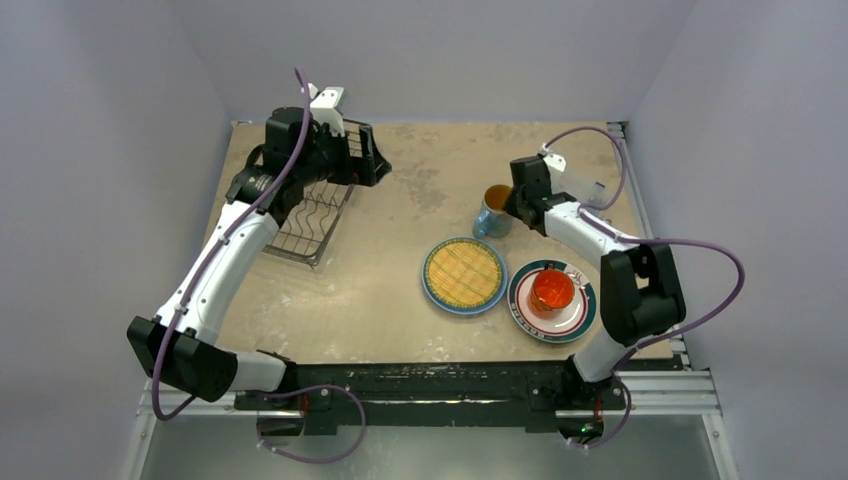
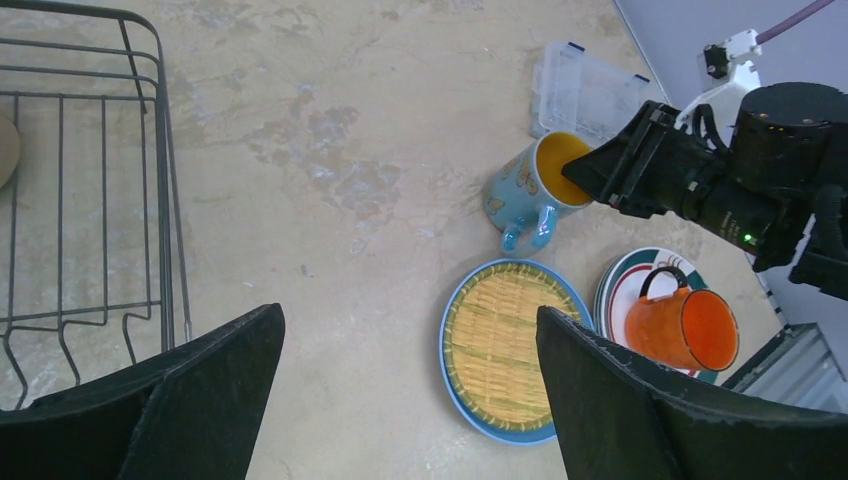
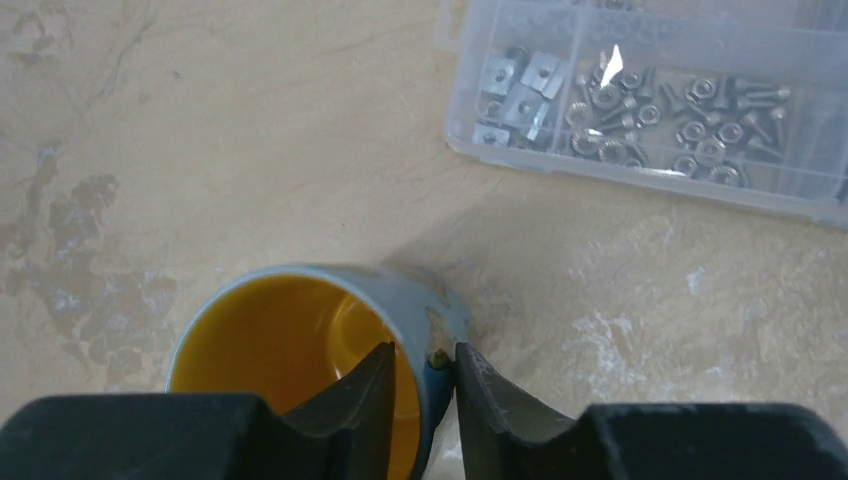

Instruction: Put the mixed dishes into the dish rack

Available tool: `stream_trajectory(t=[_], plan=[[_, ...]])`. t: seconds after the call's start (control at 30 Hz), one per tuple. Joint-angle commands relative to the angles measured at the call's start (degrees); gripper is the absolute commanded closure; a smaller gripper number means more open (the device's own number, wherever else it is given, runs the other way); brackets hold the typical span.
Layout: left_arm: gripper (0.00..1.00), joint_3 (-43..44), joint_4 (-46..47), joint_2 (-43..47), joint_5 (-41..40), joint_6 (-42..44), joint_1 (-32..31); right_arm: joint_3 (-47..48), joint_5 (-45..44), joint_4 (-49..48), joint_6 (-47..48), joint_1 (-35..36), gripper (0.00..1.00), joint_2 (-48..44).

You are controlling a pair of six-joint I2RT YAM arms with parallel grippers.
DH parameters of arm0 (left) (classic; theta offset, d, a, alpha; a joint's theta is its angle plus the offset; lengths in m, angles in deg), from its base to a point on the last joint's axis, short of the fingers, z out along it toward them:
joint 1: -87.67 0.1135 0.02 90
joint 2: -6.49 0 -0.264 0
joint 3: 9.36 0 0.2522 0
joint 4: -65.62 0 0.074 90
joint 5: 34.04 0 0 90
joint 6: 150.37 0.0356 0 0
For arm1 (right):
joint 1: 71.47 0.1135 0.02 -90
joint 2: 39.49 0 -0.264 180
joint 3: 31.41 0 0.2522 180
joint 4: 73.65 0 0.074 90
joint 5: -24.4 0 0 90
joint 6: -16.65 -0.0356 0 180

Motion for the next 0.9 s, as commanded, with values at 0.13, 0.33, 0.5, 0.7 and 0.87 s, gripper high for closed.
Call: stream_trajectory(t=[0.13, 0.33, 0.5, 0.7, 0.87], plan=[[0.05, 2.66, 1.87, -0.65, 7.11, -4.52, 3.11, 0.82, 7.15, -3.96, 2.51, 0.0, 0.8, 4.11], [0.05, 2.93, 1.87, -1.99, 8.87, -4.96, 3.38, 1.79, 9.12, -4.15, 5.75, -0.12, 1.0, 2.56], [0.05, 2.87, 3.28, -3.12, 12.47, -6.03, 3.66, 1.78, 9.9, -5.42, 9.3, -0.11, 1.0, -4.77], [0.03, -0.54, 16.83, -5.65, 30.15, -16.16, 4.18, -11.09, 20.46, -24.21, 7.88, -0.09, 1.0, -22.47], [0.03, -7.8, 45.58, -10.91, 43.64, -40.0, 3.35, -29.38, 24.22, -46.07, -8.57, -0.16, 1.0, -34.83]])
